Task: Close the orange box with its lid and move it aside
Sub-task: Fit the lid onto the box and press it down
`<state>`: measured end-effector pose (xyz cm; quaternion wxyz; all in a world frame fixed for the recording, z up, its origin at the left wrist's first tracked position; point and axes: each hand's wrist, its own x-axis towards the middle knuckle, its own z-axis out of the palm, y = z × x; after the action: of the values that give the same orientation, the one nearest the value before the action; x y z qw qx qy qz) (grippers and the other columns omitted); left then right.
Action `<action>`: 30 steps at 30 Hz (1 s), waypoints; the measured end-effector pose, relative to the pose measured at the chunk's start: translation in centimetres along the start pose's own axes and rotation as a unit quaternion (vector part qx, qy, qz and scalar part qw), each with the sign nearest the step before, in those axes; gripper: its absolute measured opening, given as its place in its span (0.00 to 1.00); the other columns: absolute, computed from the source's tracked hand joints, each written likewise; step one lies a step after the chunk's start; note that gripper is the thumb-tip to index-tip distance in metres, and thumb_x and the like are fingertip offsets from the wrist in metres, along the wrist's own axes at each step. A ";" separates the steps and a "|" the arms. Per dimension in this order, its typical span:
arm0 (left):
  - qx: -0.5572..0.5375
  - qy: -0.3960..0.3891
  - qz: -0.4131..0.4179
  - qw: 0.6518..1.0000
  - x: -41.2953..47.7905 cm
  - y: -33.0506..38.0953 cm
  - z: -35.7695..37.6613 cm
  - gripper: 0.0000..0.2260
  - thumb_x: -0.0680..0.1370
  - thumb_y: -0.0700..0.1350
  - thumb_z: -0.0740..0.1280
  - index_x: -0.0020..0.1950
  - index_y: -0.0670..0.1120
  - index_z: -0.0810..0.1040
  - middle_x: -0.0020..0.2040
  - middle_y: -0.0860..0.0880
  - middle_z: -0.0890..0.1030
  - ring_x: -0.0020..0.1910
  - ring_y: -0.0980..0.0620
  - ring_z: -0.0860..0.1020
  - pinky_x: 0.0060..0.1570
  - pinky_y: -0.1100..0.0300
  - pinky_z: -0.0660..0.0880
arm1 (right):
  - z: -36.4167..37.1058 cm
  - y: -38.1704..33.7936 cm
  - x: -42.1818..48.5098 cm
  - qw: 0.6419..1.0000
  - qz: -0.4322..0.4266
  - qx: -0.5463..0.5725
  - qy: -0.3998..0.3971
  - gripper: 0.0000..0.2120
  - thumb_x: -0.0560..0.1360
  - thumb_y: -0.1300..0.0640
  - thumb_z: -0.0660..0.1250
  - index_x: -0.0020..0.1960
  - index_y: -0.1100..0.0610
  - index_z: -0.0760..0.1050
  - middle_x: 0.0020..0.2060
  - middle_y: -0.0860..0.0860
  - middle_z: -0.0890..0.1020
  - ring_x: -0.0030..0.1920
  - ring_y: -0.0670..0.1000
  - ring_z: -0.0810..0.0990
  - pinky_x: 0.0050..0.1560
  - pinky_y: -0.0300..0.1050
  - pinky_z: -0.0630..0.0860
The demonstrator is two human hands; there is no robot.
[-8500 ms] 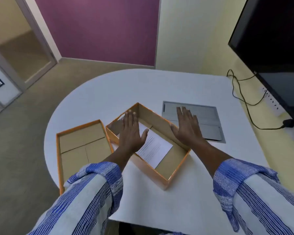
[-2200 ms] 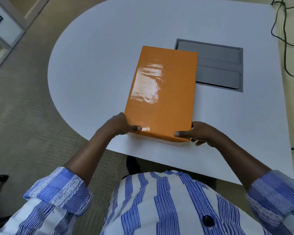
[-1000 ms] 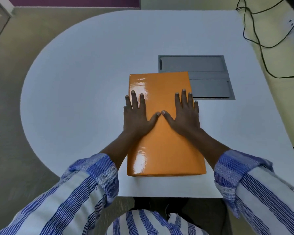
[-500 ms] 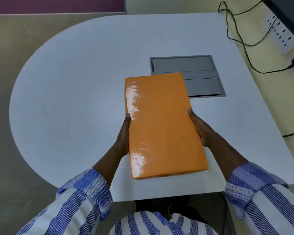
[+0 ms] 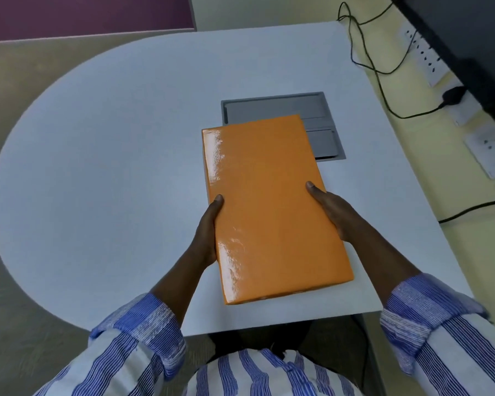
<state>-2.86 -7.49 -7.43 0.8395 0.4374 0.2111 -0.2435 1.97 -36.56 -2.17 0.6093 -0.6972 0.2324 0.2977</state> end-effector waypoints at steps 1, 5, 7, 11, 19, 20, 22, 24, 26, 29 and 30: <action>0.002 0.000 -0.002 1.000 0.4 -0.7 1.3 0.28 0.78 0.63 0.65 0.74 0.51 0.71 0.63 0.39 0.82 0.60 0.37 0.82 0.53 0.42 0.80 | -1.4 0.1 -0.3 1.000 -0.005 -0.011 0.013 0.40 0.69 0.28 0.69 0.71 0.53 0.73 0.61 0.54 0.83 0.58 0.59 0.84 0.64 0.62 0.78; 0.009 -0.022 -0.012 1.000 2.4 -3.3 6.4 0.28 0.80 0.63 0.63 0.75 0.51 0.68 0.64 0.39 0.81 0.60 0.37 0.82 0.54 0.42 0.79 | -7.2 0.8 -1.2 0.998 -0.022 -0.036 0.055 0.43 0.68 0.25 0.67 0.72 0.52 0.72 0.60 0.53 0.83 0.57 0.57 0.83 0.63 0.61 0.78; 0.020 -0.032 -0.016 0.999 3.4 -4.6 8.7 0.28 0.80 0.63 0.63 0.76 0.51 0.67 0.66 0.39 0.80 0.62 0.36 0.81 0.55 0.41 0.79 | -10.1 1.5 -1.5 0.996 -0.026 -0.042 0.074 0.42 0.68 0.25 0.67 0.71 0.52 0.74 0.59 0.52 0.83 0.56 0.56 0.84 0.61 0.59 0.80; 0.037 -0.045 -0.024 0.998 4.9 -7.0 12.7 0.28 0.79 0.63 0.63 0.76 0.52 0.66 0.66 0.41 0.81 0.62 0.37 0.81 0.52 0.43 0.81 | -14.8 2.7 -1.7 0.994 -0.024 -0.053 0.096 0.41 0.67 0.24 0.66 0.69 0.52 0.76 0.57 0.51 0.84 0.54 0.54 0.85 0.57 0.55 0.81; 0.058 -0.030 -0.036 0.997 6.4 -10.1 16.6 0.30 0.78 0.65 0.63 0.77 0.53 0.64 0.66 0.41 0.81 0.63 0.38 0.81 0.52 0.44 0.81 | -19.6 4.5 -0.9 0.989 -0.017 -0.101 0.105 0.44 0.67 0.21 0.62 0.71 0.51 0.74 0.62 0.52 0.82 0.56 0.53 0.83 0.61 0.55 0.79; 0.056 -0.029 -0.035 0.997 6.4 -10.2 16.7 0.30 0.78 0.65 0.62 0.77 0.53 0.64 0.66 0.41 0.81 0.63 0.38 0.81 0.51 0.44 0.81 | -19.6 4.5 -0.7 0.986 -0.020 -0.120 0.118 0.45 0.68 0.21 0.60 0.73 0.51 0.72 0.65 0.52 0.80 0.58 0.54 0.81 0.62 0.55 0.78; 0.056 -0.029 -0.030 0.998 6.4 -10.3 17.0 0.29 0.79 0.65 0.61 0.76 0.53 0.64 0.65 0.42 0.81 0.62 0.38 0.81 0.51 0.45 0.81 | -19.2 4.4 -0.4 0.964 -0.041 -0.196 0.176 0.46 0.71 0.22 0.57 0.78 0.53 0.64 0.72 0.56 0.74 0.67 0.59 0.76 0.65 0.56 0.74; 0.058 -0.031 -0.025 0.998 6.4 -10.2 17.2 0.29 0.79 0.65 0.61 0.76 0.53 0.64 0.65 0.42 0.82 0.62 0.39 0.82 0.51 0.45 0.82 | -18.1 4.1 -0.3 0.906 -0.114 -0.309 0.264 0.45 0.75 0.27 0.56 0.80 0.56 0.57 0.77 0.60 0.66 0.75 0.63 0.67 0.70 0.61 0.67; 0.058 -0.030 -0.018 0.998 6.4 -10.2 17.5 0.28 0.79 0.65 0.60 0.76 0.53 0.65 0.66 0.42 0.81 0.63 0.39 0.81 0.52 0.44 0.81 | -15.8 3.6 -0.8 0.849 -0.215 -0.379 0.298 0.43 0.78 0.30 0.55 0.81 0.58 0.55 0.80 0.63 0.59 0.79 0.63 0.58 0.77 0.64 0.59; 0.050 -0.010 -0.007 0.999 6.3 -10.3 17.9 0.30 0.78 0.67 0.60 0.76 0.54 0.66 0.67 0.43 0.80 0.64 0.38 0.80 0.56 0.41 0.80 | -11.4 3.4 -1.4 0.791 -0.319 -0.462 0.242 0.43 0.77 0.29 0.48 0.82 0.56 0.53 0.82 0.59 0.54 0.82 0.62 0.51 0.79 0.63 0.50; 0.048 -0.006 -0.003 0.999 6.3 -10.4 18.0 0.30 0.78 0.68 0.59 0.76 0.54 0.67 0.68 0.43 0.80 0.65 0.38 0.80 0.56 0.40 0.80 | -10.1 3.6 -1.4 0.779 -0.328 -0.490 0.215 0.43 0.77 0.28 0.47 0.82 0.54 0.52 0.82 0.58 0.52 0.82 0.61 0.48 0.79 0.64 0.47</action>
<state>-1.51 -29.18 -8.01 0.8182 0.4749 0.1956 -0.2583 -0.19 -47.13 -2.96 0.1806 -0.9815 -0.0627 -0.0042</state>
